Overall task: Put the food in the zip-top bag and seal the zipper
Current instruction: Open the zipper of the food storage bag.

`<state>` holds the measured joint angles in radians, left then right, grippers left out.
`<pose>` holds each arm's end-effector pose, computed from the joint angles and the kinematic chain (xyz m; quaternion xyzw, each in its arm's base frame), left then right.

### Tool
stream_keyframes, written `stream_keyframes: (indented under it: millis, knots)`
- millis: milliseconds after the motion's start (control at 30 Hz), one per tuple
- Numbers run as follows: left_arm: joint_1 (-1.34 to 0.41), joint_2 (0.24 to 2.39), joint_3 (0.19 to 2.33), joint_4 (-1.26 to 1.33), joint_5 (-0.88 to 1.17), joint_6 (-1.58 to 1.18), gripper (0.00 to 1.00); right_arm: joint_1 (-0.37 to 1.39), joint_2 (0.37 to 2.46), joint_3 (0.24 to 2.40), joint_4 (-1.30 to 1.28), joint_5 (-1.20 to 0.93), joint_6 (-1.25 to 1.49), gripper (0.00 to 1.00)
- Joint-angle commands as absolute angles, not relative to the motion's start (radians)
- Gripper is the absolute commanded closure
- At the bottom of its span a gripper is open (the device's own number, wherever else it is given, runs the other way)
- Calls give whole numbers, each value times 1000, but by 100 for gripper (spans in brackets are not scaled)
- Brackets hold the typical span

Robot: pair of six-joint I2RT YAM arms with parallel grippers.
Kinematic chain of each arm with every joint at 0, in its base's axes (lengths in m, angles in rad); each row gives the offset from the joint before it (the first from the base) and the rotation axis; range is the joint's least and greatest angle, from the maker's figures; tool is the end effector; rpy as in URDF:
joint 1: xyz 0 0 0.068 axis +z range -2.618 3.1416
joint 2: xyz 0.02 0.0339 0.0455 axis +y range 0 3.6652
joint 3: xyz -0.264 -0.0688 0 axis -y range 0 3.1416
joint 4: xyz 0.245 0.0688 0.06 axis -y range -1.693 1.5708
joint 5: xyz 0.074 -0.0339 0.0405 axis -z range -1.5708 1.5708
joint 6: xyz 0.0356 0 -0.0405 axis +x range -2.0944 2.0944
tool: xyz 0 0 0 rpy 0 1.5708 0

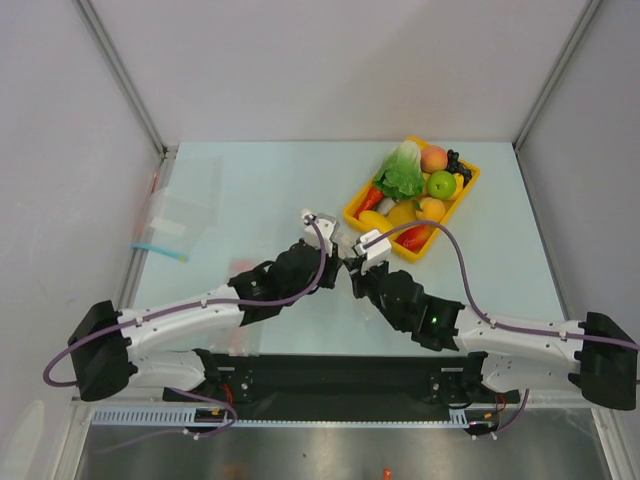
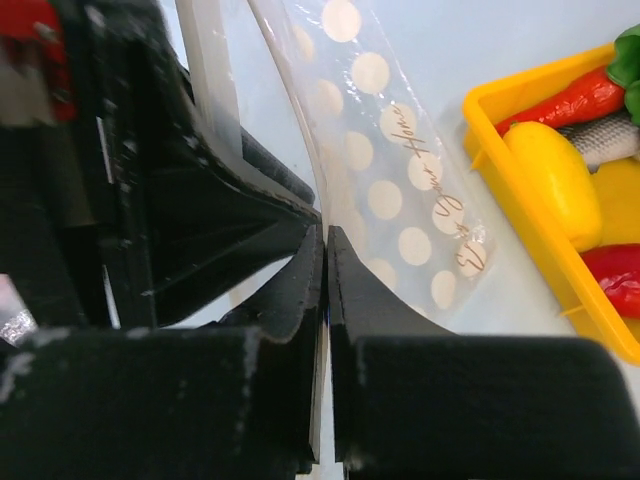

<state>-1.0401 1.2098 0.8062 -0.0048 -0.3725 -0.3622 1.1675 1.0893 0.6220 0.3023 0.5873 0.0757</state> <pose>0.1498 -0.2297 0.2769 0.1772 0.8084 -0.2298 0.5121 0.1146 0.2183 0.2737 -0.2193 0.7213 0.1808 0.6316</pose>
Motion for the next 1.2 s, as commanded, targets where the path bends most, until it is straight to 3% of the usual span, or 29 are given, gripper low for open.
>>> stream_keyframes:
  millis: [0, 133, 267, 433, 700, 867, 967, 1033, 1167]
  knots:
    - [-1049, 1238, 864, -41, -414, -347, 73, 1170, 1057, 617, 362, 632, 103, 100]
    - [-1048, 1253, 877, -57, -416, -348, 72, 1151, 1039, 611, 347, 667, 144, 100]
    - [-1049, 1237, 913, -130, -472, -341, 82, 1102, 1000, 591, 331, 718, 216, 100]
    - [-1067, 1192, 1034, -349, -590, -302, 99, 967, 936, 535, 370, 421, 301, 100]
    - [-1192, 1230, 1226, -678, -833, -359, 100, 836, 1123, 572, 498, -91, 388, 100]
    - [-1273, 1397, 1339, -833, -998, -425, 99, 819, 1226, 607, 520, -170, 423, 100]
    - [-1264, 1454, 1332, -781, -924, -407, 96, 813, 1241, 600, 518, -140, 434, 100]
    - [-1224, 1479, 1306, -695, -773, -370, 99, 810, 1239, 597, 494, -104, 437, 100]
    - [-1152, 1540, 1301, -654, -667, -350, 100, 798, 1236, 615, 391, 27, 457, 100]
